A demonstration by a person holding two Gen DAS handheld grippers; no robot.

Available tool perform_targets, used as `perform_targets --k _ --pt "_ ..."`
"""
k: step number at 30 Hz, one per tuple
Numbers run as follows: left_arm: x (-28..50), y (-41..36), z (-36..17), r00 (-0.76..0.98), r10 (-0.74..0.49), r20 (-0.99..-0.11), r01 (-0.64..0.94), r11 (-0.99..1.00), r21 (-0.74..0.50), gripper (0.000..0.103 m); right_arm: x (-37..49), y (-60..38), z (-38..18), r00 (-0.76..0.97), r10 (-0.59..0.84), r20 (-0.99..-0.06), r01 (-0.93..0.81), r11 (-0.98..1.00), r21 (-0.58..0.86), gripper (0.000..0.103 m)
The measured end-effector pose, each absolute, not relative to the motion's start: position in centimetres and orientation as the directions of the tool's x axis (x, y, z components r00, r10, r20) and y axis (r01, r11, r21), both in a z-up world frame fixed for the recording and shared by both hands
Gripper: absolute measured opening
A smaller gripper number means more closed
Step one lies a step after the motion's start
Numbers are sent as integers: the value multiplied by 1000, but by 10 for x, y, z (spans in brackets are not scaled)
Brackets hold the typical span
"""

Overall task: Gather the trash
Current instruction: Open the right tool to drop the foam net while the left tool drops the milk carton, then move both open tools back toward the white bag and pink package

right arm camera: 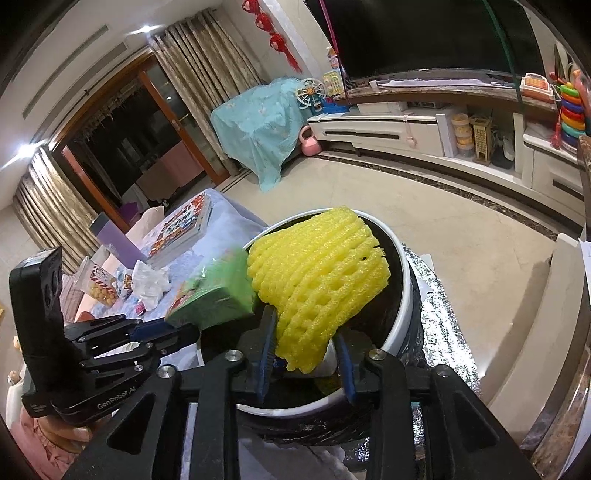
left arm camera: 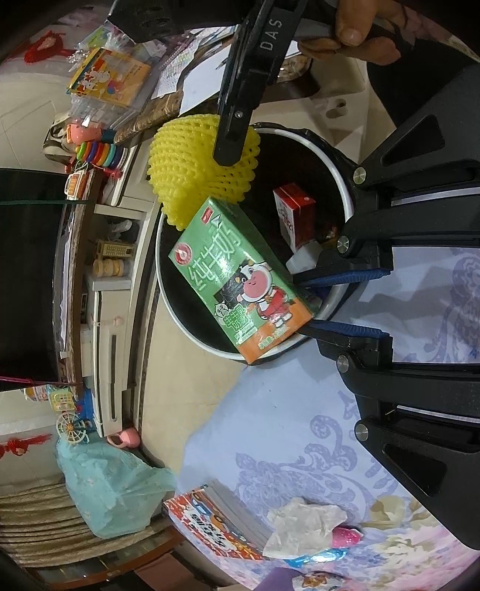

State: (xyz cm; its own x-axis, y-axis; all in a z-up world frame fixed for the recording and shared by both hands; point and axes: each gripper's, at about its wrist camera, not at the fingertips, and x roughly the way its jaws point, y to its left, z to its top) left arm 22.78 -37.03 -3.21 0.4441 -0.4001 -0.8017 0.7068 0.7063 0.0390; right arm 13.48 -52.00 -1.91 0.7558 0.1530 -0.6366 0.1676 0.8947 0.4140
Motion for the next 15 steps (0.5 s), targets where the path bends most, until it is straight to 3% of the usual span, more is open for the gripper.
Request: perform_targets --k 1,3,5,9,12,15 --pt "228 -370 -31 447 -400 -800 704 710 38 18 135 -521 -19 757 153 -636 171 892 418 46" --pt "229 -368 -30 445 -406 -798 701 712 29 19 134 -523 -18 758 149 -636 178 890 420 47" --pt "229 -366 -29 449 -408 -795 698 716 27 27 132 -523 -17 762 152 -630 178 886 428 58" --pt "226 -355 -29 457 -416 -786 681 732 7 35 127 -522 -13 773 147 -617 177 884 432 68" --pt "223 -340 -30 457 -438 -774 660 751 -36 47 123 -517 -12 782 159 -603 169 877 450 72" --pt "219 -316 -32 470 -450 -759 619 781 -80 57 118 -509 -10 794 163 -586 162 871 463 87"
